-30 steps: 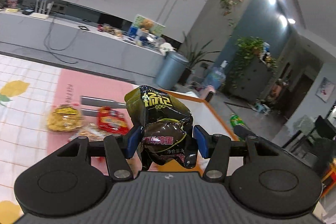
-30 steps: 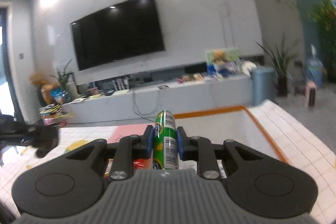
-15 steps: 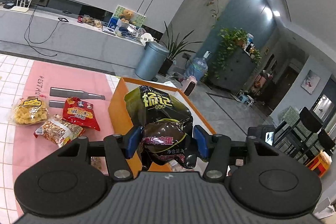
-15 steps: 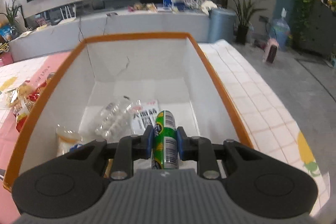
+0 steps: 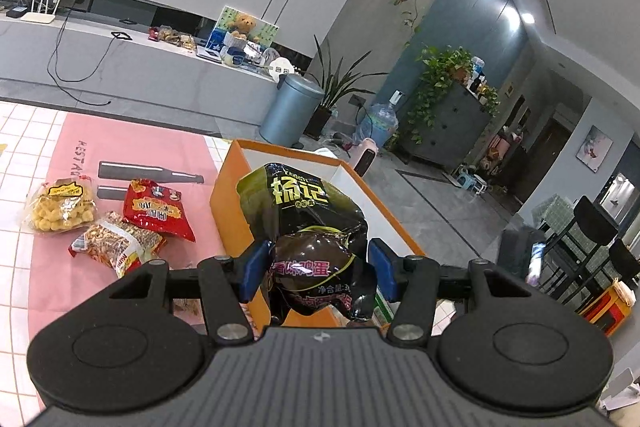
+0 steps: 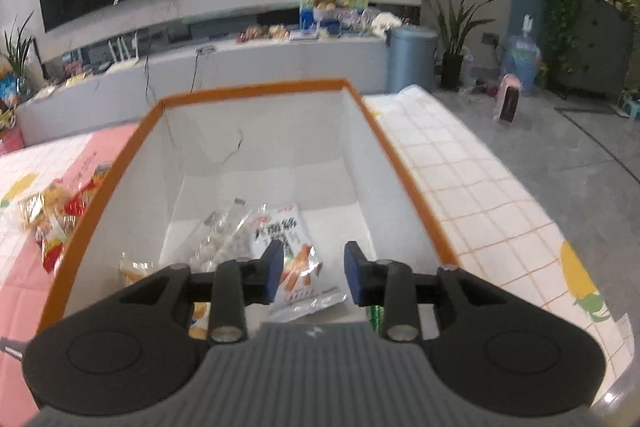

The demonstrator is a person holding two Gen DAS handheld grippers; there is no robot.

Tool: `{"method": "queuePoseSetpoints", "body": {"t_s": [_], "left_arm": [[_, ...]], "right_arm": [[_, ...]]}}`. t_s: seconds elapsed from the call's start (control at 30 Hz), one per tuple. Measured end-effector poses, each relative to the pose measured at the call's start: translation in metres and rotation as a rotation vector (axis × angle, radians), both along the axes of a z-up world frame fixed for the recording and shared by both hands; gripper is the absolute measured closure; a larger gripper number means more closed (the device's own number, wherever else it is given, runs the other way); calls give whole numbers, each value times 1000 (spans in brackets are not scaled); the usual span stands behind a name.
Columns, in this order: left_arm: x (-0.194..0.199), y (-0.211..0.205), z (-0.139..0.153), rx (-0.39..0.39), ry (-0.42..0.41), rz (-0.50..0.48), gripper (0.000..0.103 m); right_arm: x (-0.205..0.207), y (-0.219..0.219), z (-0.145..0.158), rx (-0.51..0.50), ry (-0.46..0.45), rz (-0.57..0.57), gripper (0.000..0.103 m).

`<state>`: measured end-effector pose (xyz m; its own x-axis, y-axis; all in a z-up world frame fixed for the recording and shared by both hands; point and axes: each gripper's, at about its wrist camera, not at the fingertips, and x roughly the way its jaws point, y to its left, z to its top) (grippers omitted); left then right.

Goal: Organize snacks
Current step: 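Open the right gripper to drop the can while the left lowers and releases the black bag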

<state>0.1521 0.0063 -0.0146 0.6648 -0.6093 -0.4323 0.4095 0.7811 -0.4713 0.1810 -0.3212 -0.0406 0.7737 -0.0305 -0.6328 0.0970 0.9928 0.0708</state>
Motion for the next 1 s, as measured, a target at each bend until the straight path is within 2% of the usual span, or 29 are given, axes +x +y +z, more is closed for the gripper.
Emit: {"method": "queuePoseSetpoints", "body": {"t_s": [0.2, 0.4, 0.5, 0.63, 0.77, 0.87, 1.0], "left_arm": [[2, -24, 4, 35, 13, -14, 40], [12, -65, 9, 37, 11, -29, 40], [19, -86, 11, 36, 12, 3, 40], [33, -116, 3, 59, 68, -21, 40], [47, -147, -9, 112, 133, -57, 40], [56, -169, -20, 201, 173, -55, 41], [67, -195, -34, 267, 233, -77, 41]], "right_arm": [[-16, -25, 18, 96, -97, -56, 68], [-23, -53, 16, 234, -130, -172, 68], [-26, -58, 16, 241, -127, -196, 68], [-29, -62, 18, 233, -124, -223, 68], [-33, -73, 21, 261, -152, -247, 62], [-34, -80, 19, 272, -144, -275, 62], [-37, -86, 18, 264, -131, -298, 62]]}}
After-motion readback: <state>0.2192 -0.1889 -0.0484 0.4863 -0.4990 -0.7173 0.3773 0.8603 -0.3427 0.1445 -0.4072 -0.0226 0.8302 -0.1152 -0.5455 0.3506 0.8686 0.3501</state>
